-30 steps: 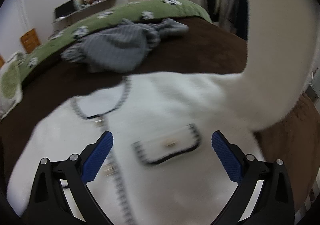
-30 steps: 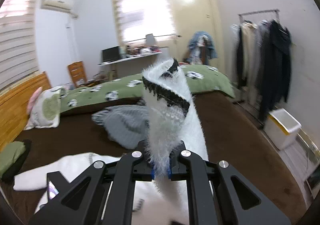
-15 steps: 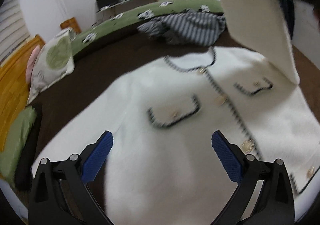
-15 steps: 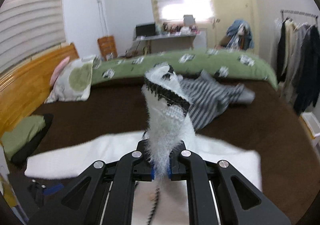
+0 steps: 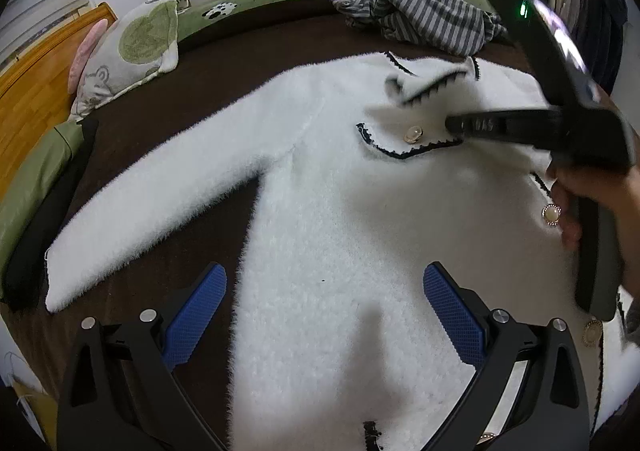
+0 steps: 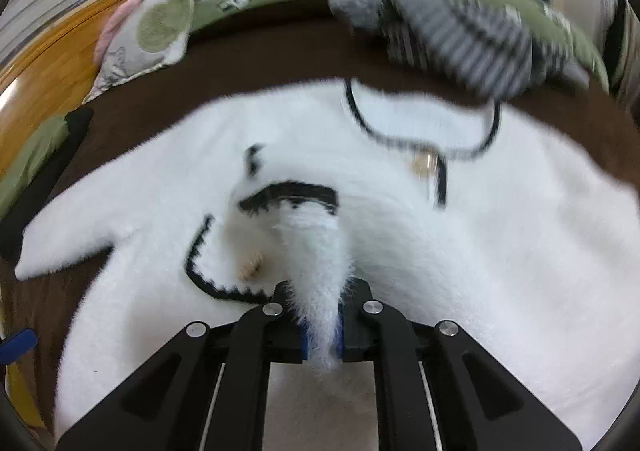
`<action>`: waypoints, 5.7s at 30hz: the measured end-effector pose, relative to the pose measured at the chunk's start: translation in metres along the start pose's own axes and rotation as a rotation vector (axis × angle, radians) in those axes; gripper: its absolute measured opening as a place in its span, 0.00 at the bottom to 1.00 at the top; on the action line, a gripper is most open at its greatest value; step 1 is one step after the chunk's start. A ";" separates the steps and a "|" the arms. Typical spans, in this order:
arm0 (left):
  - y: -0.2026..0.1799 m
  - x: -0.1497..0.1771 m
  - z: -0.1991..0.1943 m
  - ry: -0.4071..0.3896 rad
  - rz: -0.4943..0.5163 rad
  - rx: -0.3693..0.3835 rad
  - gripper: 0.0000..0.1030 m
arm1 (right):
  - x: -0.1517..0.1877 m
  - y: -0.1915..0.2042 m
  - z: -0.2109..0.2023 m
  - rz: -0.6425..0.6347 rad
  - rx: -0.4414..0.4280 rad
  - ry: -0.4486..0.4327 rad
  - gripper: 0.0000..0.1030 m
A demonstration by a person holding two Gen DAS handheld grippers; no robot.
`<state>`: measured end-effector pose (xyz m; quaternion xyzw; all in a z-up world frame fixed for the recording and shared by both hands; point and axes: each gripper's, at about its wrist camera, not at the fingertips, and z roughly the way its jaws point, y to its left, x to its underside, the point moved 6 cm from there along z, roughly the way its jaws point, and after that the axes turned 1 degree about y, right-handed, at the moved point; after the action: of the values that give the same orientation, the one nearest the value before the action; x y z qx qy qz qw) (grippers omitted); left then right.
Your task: Fold large clothes
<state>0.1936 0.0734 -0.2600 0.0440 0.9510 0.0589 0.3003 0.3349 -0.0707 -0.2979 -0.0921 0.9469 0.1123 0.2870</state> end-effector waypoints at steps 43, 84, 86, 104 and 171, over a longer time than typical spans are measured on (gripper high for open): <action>-0.176 -0.135 0.003 -0.098 0.005 0.240 0.94 | -0.014 -0.225 -0.115 0.119 0.165 -0.140 0.84; -0.118 -0.066 0.084 -0.003 -0.071 0.199 0.95 | -0.014 -0.243 -0.028 0.078 0.277 -0.051 0.95; -0.118 -0.067 0.083 0.000 -0.072 0.203 0.94 | -0.015 -0.239 -0.029 0.065 0.304 -0.050 0.95; 0.025 -0.078 -0.026 -0.111 -0.311 0.151 0.94 | -0.041 -0.057 -0.107 -0.099 0.106 -0.260 0.94; 0.356 0.079 0.021 -0.214 -0.963 -0.102 0.12 | -0.044 0.134 0.084 -0.232 0.022 0.012 0.95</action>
<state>0.1586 0.4368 -0.2720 -0.4091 0.8231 -0.0449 0.3914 0.3826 0.0847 -0.3198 -0.1987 0.9328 0.0671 0.2932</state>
